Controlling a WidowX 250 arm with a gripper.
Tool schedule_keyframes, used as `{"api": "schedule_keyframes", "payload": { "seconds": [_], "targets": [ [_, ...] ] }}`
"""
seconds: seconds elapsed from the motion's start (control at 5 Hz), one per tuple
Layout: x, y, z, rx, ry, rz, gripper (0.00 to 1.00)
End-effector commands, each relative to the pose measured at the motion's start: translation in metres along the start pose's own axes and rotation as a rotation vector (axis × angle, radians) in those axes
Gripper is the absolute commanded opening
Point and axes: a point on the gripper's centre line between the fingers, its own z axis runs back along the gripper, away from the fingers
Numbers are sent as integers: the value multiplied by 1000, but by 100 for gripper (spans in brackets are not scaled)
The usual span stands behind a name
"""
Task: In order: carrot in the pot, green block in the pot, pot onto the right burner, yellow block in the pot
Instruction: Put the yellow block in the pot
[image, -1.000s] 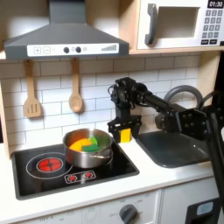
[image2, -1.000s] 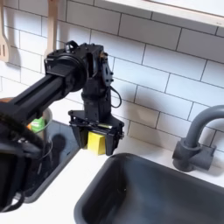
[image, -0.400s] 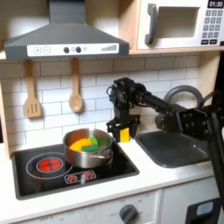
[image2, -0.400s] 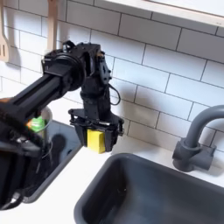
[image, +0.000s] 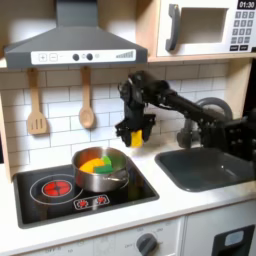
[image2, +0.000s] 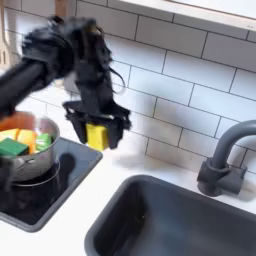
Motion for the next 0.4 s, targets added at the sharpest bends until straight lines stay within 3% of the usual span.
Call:
{"api": "schedule_keyframes", "payload": {
  "seconds": [0.0, 0.2],
  "targets": [
    [-13, 41, 34, 22, -57, 129, 0],
    [-19, 55, 40, 28, -63, 162, 0]
  ]
}}
